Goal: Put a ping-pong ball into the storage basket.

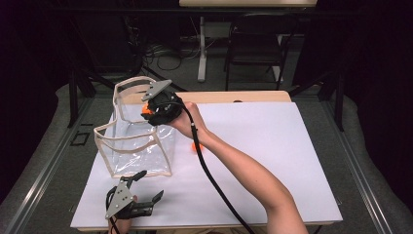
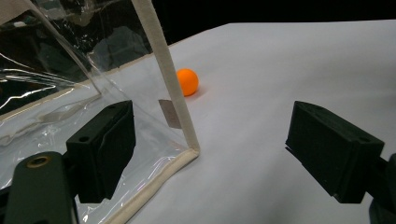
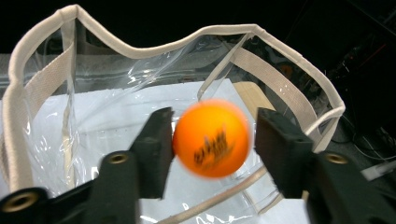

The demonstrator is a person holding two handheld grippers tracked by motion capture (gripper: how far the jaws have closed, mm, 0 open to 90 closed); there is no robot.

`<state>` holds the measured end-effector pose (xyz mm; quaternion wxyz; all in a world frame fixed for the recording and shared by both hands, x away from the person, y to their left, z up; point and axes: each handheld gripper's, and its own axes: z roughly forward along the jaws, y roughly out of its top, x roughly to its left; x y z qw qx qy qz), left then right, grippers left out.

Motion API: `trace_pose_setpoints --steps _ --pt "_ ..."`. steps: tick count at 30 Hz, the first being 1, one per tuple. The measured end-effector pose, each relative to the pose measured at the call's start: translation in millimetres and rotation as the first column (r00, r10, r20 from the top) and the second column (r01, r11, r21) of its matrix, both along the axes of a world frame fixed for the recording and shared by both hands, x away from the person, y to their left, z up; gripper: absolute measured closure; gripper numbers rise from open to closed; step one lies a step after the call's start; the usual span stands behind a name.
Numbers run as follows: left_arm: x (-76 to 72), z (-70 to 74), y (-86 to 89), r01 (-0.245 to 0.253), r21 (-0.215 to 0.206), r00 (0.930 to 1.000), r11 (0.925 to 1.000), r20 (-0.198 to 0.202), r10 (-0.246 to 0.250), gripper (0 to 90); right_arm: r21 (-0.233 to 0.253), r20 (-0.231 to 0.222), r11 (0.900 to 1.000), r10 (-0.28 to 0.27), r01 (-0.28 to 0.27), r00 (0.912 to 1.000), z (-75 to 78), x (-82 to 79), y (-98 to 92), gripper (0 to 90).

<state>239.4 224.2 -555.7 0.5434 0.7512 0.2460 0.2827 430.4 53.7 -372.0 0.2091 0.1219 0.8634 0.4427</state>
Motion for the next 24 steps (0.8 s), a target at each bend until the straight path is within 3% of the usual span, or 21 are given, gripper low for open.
trace_pose_setpoints --steps 4,9,15,24 --pt "0.0 0.0 0.0 0.001 0.001 1.0 1.0 0.0 -0.001 15.6 0.036 -0.02 0.999 -0.027 0.027 0.9994 0.8 2.0 -3.7 28.3" --pt "0.2 -0.1 0.0 0.0 0.001 1.0 1.0 -0.001 0.0 15.5 0.09 -0.066 0.996 -0.014 0.02 0.9977 4.6 5.1 -14.0 15.0" --pt "0.2 -0.1 -0.4 0.001 0.002 1.0 1.0 0.0 -0.001 15.6 0.122 -0.096 0.993 0.005 0.006 0.9953 8.6 6.8 -25.3 10.1" --pt "0.2 -0.1 -0.3 0.002 0.002 1.0 1.0 0.0 -0.002 15.6 0.116 -0.118 0.993 0.015 -0.002 0.9929 7.7 6.1 -37.1 7.1"
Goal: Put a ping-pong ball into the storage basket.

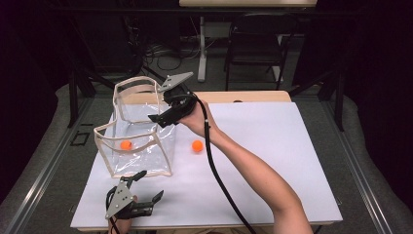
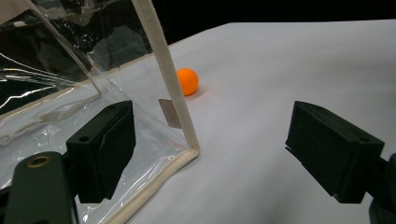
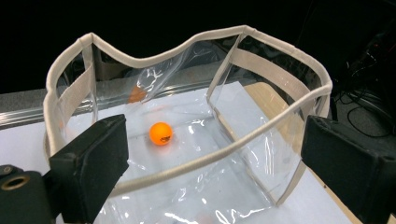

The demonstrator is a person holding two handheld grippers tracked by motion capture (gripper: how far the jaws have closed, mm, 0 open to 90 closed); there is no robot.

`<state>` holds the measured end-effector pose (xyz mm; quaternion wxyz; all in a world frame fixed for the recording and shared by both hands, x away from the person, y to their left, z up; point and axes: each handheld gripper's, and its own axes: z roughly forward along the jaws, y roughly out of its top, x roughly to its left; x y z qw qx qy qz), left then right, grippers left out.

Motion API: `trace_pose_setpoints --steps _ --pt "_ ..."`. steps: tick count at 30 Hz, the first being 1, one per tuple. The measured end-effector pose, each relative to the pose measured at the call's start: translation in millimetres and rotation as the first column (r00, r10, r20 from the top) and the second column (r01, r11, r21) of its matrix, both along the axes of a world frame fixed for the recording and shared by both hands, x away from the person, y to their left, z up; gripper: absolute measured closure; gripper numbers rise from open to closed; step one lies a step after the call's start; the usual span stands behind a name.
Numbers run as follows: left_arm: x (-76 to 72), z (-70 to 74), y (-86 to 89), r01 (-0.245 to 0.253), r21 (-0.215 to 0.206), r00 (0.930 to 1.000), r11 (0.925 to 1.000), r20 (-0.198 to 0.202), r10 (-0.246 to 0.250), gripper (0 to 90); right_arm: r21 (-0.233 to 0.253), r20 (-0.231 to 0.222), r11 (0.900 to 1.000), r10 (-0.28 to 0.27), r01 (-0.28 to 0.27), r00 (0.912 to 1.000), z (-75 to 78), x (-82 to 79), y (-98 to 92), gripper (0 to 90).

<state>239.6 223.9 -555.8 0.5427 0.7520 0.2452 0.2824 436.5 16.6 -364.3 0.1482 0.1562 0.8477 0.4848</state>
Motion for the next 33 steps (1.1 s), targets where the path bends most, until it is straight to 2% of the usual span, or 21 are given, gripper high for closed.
trace_pose_setpoints --steps 18,24,33 --pt "-0.1 -0.2 -0.7 -0.002 -0.004 1.0 1.0 -0.002 0.002 15.6 -0.019 -0.014 1.0 0.0 0.0 0.9999 -12.9 -6.6 -24.2 6.0" --pt "0.0 -0.2 -0.7 -0.001 -0.001 1.0 1.0 -0.002 0.001 15.6 -0.027 -0.004 1.0 -0.003 0.003 1.0 -21.0 -11.4 -32.9 6.1" --pt "0.2 -0.3 -1.1 -0.001 0.001 1.0 1.0 -0.003 0.001 15.6 -0.044 -0.016 0.999 -0.004 0.004 0.9999 -34.6 -16.2 -45.4 6.0"
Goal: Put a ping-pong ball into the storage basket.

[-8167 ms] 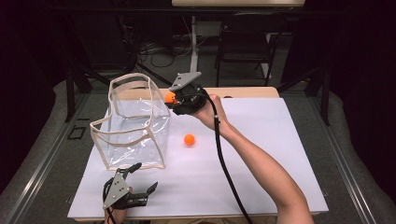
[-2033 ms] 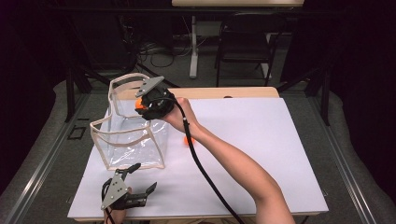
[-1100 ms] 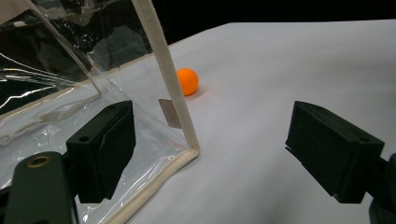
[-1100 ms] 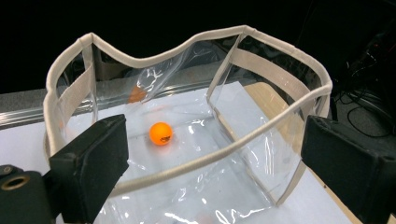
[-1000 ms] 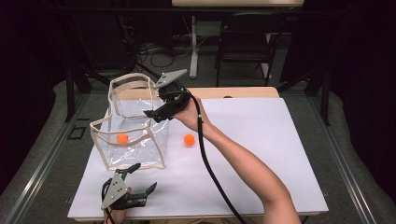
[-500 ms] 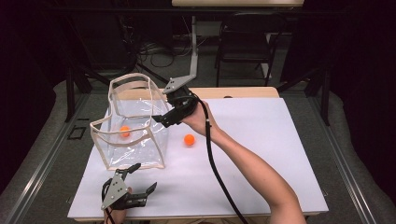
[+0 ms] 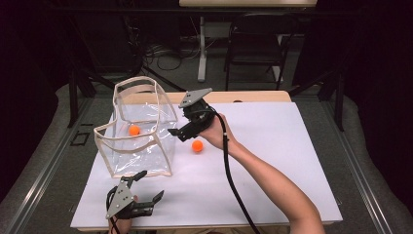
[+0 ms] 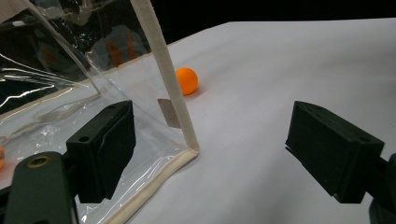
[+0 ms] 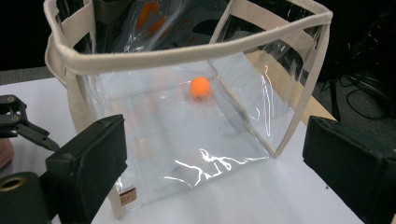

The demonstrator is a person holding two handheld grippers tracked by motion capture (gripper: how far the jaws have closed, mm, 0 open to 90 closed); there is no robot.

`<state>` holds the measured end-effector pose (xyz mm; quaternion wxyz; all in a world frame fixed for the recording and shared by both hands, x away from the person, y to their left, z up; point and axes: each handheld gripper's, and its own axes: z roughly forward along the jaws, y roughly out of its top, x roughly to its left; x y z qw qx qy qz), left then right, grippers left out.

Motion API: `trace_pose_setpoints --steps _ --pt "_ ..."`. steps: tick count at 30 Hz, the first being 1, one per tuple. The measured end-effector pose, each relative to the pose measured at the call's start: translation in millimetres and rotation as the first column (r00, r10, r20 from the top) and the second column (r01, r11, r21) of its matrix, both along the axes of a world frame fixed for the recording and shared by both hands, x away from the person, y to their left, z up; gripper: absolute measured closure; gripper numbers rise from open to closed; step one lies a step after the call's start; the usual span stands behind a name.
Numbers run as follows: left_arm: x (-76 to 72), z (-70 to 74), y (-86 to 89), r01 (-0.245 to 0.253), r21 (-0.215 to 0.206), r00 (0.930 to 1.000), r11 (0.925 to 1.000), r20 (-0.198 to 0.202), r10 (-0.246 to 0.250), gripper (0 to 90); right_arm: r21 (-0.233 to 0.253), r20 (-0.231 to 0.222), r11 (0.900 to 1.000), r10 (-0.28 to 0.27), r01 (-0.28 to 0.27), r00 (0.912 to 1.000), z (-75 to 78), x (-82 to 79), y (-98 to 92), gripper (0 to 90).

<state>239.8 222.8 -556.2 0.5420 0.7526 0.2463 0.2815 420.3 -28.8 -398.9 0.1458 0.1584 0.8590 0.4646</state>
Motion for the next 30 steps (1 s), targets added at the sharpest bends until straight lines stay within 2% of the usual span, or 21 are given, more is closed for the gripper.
trace_pose_setpoints --steps 11,17,30 --pt "0.1 0.1 -0.1 0.0 0.001 1.0 1.0 0.002 0.0 15.5 0.006 -0.006 1.0 0.001 -0.001 1.0 -12.4 -6.6 -11.6 5.4" --pt "0.3 0.1 -0.1 0.0 0.003 1.0 1.0 0.003 0.0 15.6 -0.02 -0.019 1.0 0.006 -0.006 0.9998 -22.7 -10.7 -14.8 4.1" --pt "-0.2 0.0 -0.3 -0.002 0.001 1.0 1.0 0.001 0.002 15.6 -0.016 -0.038 1.0 -0.004 0.004 0.9993 -41.2 -18.7 -28.9 1.5"
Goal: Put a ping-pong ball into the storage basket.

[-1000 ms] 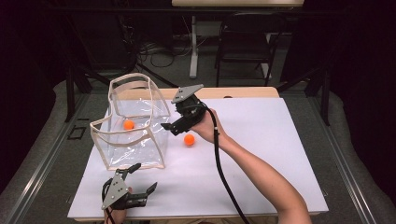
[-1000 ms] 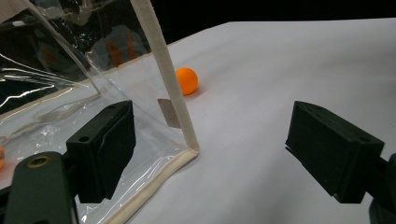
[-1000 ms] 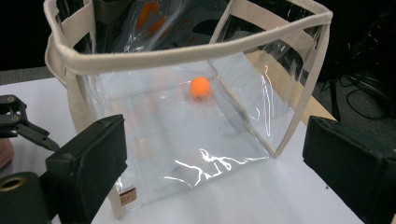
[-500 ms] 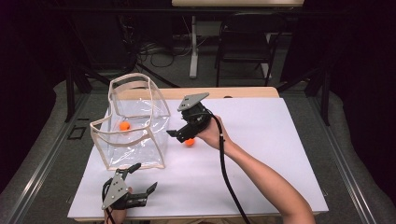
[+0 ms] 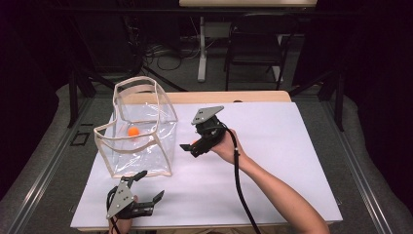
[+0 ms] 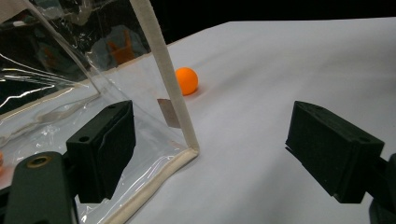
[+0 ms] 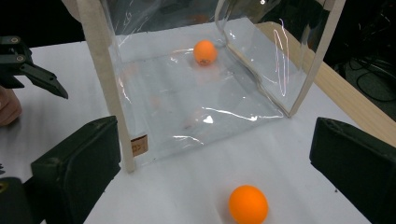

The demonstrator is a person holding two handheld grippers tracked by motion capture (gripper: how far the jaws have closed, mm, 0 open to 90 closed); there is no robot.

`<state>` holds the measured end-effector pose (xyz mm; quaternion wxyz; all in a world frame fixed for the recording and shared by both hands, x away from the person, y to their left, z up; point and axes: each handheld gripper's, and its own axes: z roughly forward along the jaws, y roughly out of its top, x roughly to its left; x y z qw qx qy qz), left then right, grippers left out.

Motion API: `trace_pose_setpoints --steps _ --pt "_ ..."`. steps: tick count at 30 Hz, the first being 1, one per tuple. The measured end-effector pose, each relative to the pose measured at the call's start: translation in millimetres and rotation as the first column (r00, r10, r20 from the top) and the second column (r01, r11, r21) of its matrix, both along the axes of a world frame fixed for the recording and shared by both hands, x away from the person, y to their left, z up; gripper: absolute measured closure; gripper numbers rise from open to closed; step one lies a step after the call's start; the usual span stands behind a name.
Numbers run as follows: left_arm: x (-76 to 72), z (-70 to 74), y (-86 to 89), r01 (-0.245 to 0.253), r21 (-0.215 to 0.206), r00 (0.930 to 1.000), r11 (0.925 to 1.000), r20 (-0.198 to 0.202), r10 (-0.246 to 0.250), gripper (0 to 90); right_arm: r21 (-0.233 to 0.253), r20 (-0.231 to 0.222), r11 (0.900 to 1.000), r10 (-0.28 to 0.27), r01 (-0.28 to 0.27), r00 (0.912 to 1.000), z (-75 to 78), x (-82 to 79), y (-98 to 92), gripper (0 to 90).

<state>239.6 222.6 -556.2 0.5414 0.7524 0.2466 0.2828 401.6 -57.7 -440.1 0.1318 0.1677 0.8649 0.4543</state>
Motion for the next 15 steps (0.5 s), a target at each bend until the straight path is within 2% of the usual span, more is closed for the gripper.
trace_pose_setpoints --steps 6,13,15 --pt "0.2 -0.1 -0.8 0.002 0.002 1.0 1.0 0.004 -0.002 15.6 -0.001 -0.005 1.0 -0.002 0.002 1.0 -6.1 -3.7 -6.1 0.8" --pt "0.5 -0.2 -0.4 0.002 0.002 1.0 1.0 0.001 -0.002 15.6 0.025 -0.016 0.999 -0.022 0.022 0.9996 -11.5 -6.7 -18.8 0.0" --pt "0.5 -0.2 -1.0 0.003 0.0 1.0 1.0 0.001 -0.003 15.6 0.015 -0.02 1.0 -0.022 0.023 0.9996 -14.3 -7.1 -21.2 0.0"
